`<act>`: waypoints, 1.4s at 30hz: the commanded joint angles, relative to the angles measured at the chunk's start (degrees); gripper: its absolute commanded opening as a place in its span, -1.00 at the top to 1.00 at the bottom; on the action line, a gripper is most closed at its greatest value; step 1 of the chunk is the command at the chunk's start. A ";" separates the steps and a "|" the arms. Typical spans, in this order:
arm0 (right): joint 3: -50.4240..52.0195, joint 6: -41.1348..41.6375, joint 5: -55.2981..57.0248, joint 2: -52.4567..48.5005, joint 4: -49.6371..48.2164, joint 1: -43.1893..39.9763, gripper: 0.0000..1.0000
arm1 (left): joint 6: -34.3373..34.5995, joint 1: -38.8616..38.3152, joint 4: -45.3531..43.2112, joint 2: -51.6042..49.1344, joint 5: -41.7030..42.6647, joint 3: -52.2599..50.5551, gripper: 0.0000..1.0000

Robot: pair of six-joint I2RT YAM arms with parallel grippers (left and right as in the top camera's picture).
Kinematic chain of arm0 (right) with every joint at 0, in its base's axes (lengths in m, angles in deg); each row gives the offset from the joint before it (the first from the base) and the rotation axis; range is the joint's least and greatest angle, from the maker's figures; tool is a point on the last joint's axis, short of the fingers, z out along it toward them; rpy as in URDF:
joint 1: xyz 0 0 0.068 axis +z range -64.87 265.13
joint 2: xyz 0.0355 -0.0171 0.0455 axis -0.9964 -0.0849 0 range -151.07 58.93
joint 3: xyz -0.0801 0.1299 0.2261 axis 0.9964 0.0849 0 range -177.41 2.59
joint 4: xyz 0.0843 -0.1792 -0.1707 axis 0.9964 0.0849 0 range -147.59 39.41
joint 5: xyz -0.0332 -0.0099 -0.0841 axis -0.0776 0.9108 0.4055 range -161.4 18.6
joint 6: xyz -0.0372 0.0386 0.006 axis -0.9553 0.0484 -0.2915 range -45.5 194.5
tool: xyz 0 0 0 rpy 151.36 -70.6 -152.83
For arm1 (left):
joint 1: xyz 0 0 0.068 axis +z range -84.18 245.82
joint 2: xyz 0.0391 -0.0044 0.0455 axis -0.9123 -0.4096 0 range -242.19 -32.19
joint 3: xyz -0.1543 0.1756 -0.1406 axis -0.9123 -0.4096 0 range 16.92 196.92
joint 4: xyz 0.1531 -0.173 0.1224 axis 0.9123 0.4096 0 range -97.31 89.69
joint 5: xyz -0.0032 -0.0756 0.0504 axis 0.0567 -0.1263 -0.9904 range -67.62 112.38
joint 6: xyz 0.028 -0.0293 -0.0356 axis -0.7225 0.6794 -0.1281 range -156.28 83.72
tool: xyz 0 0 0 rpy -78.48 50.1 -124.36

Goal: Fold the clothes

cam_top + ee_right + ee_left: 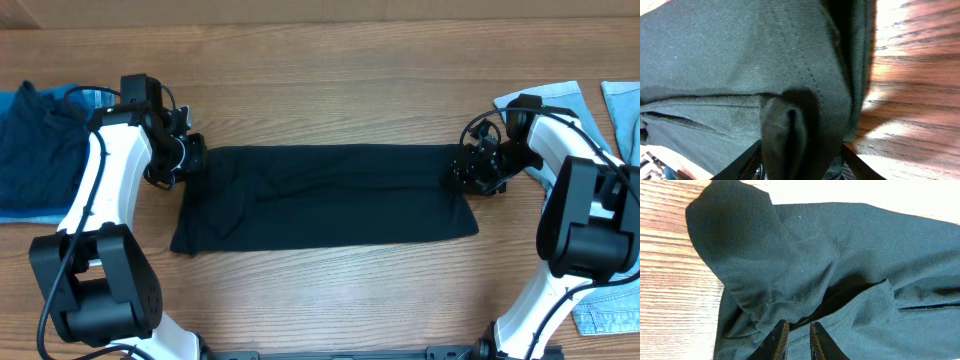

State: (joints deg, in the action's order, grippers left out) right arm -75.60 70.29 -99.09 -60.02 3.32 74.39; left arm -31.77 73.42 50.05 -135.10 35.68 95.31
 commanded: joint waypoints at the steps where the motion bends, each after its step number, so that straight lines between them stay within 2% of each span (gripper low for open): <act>1: 1.53 0.33 1.46 -2.56 -0.98 0.61 0.14 | -0.28 0.28 0.50 0.70 0.72 0.59 0.62; 4: 1.53 2.73 2.10 -2.56 -2.14 0.61 0.16 | -0.31 0.28 0.92 0.70 0.70 0.57 0.61; 7: 1.53 2.99 2.10 -2.56 -3.10 0.61 0.48 | -0.31 0.28 0.96 0.70 0.70 0.57 0.62; 8: 1.53 2.99 2.10 -2.56 -3.67 0.61 0.76 | -0.31 0.28 1.03 0.70 0.72 0.57 0.62; 9: 1.53 2.99 2.12 -2.56 -3.93 0.59 0.92 | -0.31 0.28 1.11 0.70 0.70 0.57 0.62; 13: 0.70 3.02 2.25 -2.54 -4.61 0.59 0.92 | -0.52 0.28 1.44 0.70 0.72 0.59 0.63; 16: -3.45 4.28 8.15 -1.62 -0.50 0.61 0.92 | -1.60 0.31 2.49 0.72 0.72 0.61 0.65; 23: -10.93 7.08 20.02 5.99 4.79 0.61 0.92 | -2.01 0.33 3.89 2.93 0.20 2.54 0.65; 27: -11.37 6.99 20.39 10.38 6.86 1.60 0.92 | -1.99 0.33 3.91 4.02 0.24 2.58 0.63; 33: -11.34 8.02 22.05 10.95 10.82 9.81 0.92 | -1.97 0.31 4.09 4.04 0.28 2.58 0.63; 42: -11.34 15.54 22.53 10.82 8.57 24.87 0.92 | -1.99 0.31 4.28 4.04 0.28 2.58 0.63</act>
State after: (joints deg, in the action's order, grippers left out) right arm -85.81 82.22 -76.90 -50.08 12.76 96.53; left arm -32.40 73.42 54.38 -132.59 35.66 96.49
